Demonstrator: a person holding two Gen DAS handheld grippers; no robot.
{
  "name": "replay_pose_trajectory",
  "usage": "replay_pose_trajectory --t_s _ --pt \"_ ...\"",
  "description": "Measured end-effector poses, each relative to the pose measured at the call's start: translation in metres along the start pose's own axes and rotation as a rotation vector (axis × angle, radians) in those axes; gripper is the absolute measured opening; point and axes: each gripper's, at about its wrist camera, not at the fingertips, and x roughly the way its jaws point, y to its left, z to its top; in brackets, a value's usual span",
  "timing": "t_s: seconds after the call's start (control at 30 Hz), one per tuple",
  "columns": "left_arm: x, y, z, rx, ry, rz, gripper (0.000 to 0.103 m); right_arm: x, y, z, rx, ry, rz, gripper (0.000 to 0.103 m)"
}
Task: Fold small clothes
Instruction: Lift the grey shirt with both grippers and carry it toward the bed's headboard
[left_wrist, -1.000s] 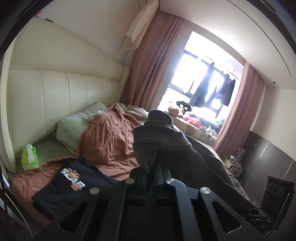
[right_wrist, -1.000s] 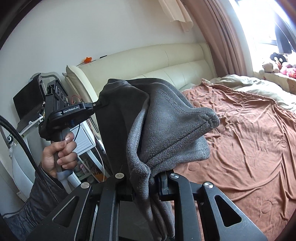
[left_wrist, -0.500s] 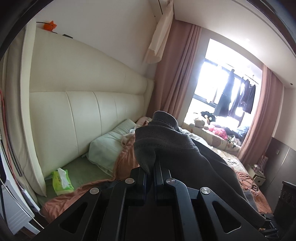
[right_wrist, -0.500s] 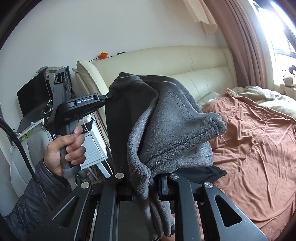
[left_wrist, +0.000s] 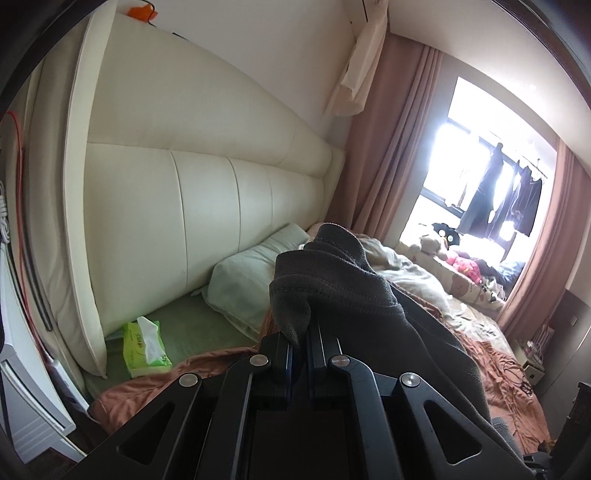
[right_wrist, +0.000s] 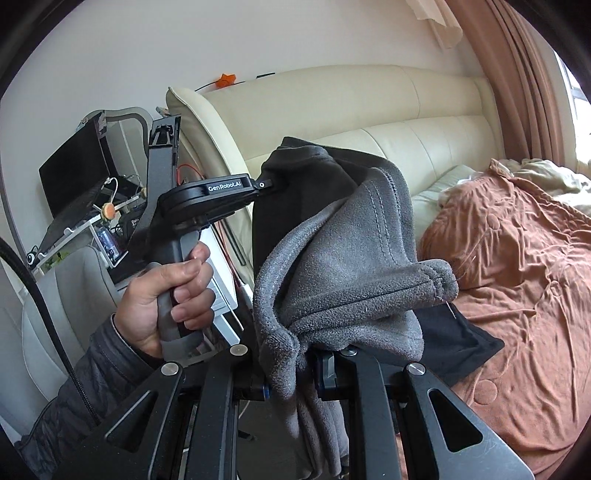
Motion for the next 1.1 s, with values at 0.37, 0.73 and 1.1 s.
replay_pose_trajectory --t_s 0.37,0.73,1.1 --pt "0.102 0.009 -0.017 -0.024 0.117 0.064 0.005 0.066 -0.059 0.018 0.092 0.084 -0.029 0.013" --pt "0.196 0.006 -0.045 0.008 0.249 0.127 0.005 0.119 -0.135 0.011 0.2 0.151 -0.038 0.013" --pt "0.287 0.013 -0.097 0.032 0.407 0.233 0.005 0.172 -0.208 -0.027 0.321 0.197 -0.021 0.015"
